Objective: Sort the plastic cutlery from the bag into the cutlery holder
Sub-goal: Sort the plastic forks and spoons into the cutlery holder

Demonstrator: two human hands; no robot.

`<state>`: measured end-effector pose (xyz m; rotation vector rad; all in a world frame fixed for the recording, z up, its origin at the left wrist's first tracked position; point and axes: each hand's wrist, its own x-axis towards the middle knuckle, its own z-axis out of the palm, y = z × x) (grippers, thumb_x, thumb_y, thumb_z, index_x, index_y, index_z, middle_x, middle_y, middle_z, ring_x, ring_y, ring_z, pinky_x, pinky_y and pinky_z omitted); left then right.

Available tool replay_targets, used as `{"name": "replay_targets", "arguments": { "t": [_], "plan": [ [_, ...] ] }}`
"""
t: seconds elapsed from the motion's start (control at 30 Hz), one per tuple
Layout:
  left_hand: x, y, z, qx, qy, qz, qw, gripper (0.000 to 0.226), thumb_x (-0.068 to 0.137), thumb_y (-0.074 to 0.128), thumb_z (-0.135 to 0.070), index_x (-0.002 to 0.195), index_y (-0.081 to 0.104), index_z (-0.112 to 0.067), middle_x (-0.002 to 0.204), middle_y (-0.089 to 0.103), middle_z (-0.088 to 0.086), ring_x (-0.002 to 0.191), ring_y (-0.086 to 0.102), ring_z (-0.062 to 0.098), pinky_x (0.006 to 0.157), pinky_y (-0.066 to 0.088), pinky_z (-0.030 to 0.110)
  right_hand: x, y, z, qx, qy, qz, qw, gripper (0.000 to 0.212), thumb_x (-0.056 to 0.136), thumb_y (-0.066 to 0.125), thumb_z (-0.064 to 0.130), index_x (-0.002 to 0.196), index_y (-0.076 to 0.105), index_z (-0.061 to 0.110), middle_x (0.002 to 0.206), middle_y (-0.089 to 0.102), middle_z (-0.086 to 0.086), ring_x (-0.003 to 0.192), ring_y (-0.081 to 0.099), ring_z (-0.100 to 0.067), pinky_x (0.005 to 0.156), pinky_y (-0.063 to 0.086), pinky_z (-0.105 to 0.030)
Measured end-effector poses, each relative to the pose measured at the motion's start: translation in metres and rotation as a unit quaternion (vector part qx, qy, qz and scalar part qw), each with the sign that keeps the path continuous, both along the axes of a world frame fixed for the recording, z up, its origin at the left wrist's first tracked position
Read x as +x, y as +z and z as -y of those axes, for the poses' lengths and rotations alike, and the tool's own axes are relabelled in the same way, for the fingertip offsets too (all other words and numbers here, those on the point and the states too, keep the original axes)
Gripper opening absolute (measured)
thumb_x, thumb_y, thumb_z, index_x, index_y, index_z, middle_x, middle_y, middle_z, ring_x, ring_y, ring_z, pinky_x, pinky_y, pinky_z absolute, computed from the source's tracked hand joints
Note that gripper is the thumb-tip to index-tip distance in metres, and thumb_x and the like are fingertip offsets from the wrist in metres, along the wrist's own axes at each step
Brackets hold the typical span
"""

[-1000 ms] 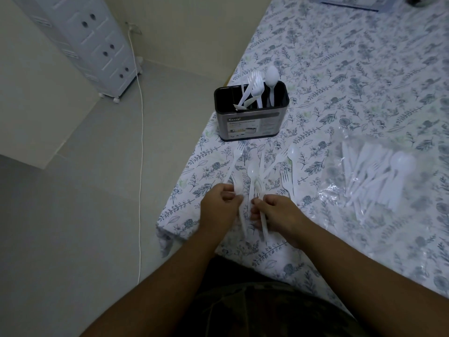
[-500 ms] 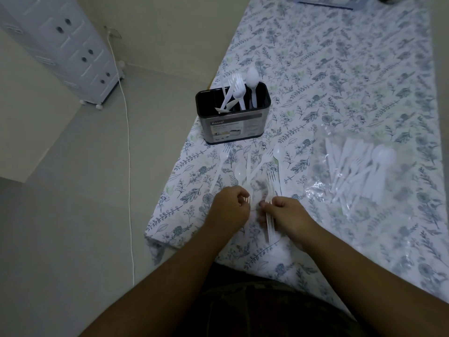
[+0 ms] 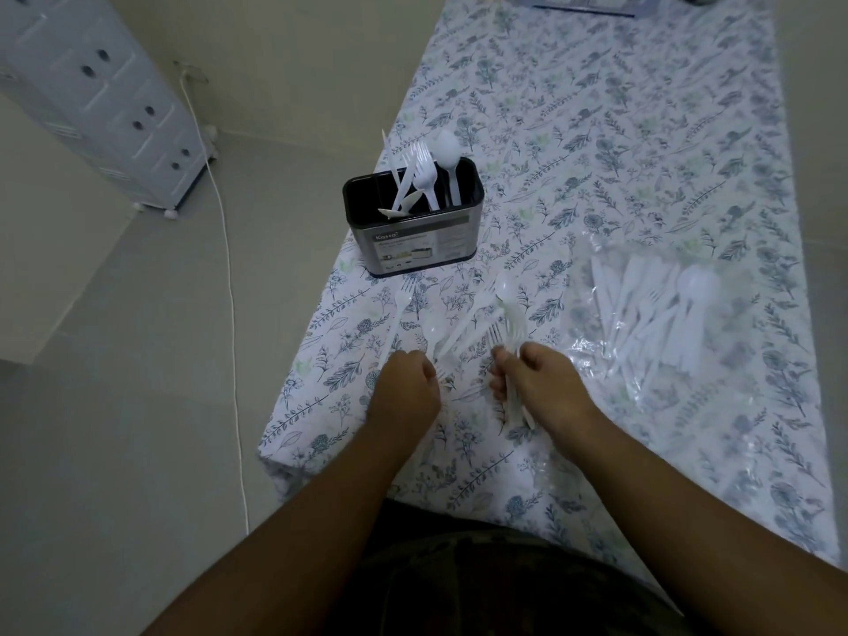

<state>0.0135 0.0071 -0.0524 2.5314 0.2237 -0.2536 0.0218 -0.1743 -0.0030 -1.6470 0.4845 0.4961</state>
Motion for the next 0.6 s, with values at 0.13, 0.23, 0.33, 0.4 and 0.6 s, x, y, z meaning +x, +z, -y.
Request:
{"name": "replay_targets", "arguments": {
  "t": [0.13,0.23,0.33,0.4,0.6],
  "plan": [
    [0.005,0.008,0.009,-0.020,-0.038,0.039,0.998,0.025,0.092,0.066,-0.022,0.114,0.058,-0.016,0.107,0.053,-0.002,0.097,0.053,0.013,0.082,0.050,0.029,0.027,0.022,-0.002,0.056,-0.068,0.035,0.995,0.018,0.103,0.057,0.018,0.103,0.070,0.006,0.086,0.070,-0.011,0.075,0.068,-0.018,0.081,0.062,-0.036],
    [0.016,0.008,0.019,0.020,-0.047,0.011,0.999,0.028,0.090,0.070,-0.029,0.114,0.060,-0.019,0.114,0.049,0.000,0.105,0.048,0.015,0.079,0.043,0.028,0.035,0.022,-0.001,0.085,-0.014,-0.044,0.995,0.019,0.103,0.056,0.016,0.106,0.067,0.001,0.082,0.067,-0.010,0.074,0.066,-0.022,0.085,0.060,-0.040],
    [0.018,0.005,0.019,0.050,-0.062,0.005,0.997,0.018,0.086,0.075,-0.027,0.099,0.063,-0.021,0.111,0.045,-0.001,0.102,0.044,0.013,0.077,0.046,0.027,0.031,0.017,0.004,0.068,0.066,-0.075,0.993,0.021,0.104,0.056,0.017,0.107,0.068,0.000,0.082,0.067,-0.011,0.076,0.066,-0.022,0.085,0.060,-0.041],
    [0.016,0.005,0.016,0.062,-0.119,0.036,0.990,0.016,0.084,0.076,-0.025,0.093,0.063,-0.023,0.108,0.048,-0.004,0.101,0.046,0.012,0.080,0.052,0.028,0.031,0.016,0.007,0.023,0.076,-0.052,0.996,0.023,0.103,0.057,0.018,0.106,0.070,0.000,0.084,0.069,-0.012,0.074,0.065,-0.020,0.081,0.060,-0.038],
    [0.015,0.026,0.001,0.045,-0.329,0.123,0.935,0.008,0.081,0.079,-0.023,0.087,0.075,-0.026,0.087,0.072,-0.008,0.080,0.057,0.014,0.069,0.050,0.032,0.037,0.017,0.013,-0.210,0.252,0.045,0.944,0.035,0.102,0.059,0.033,0.092,0.069,0.001,0.091,0.075,-0.017,0.077,0.069,-0.031,0.075,0.055,-0.041]
  ]
}}
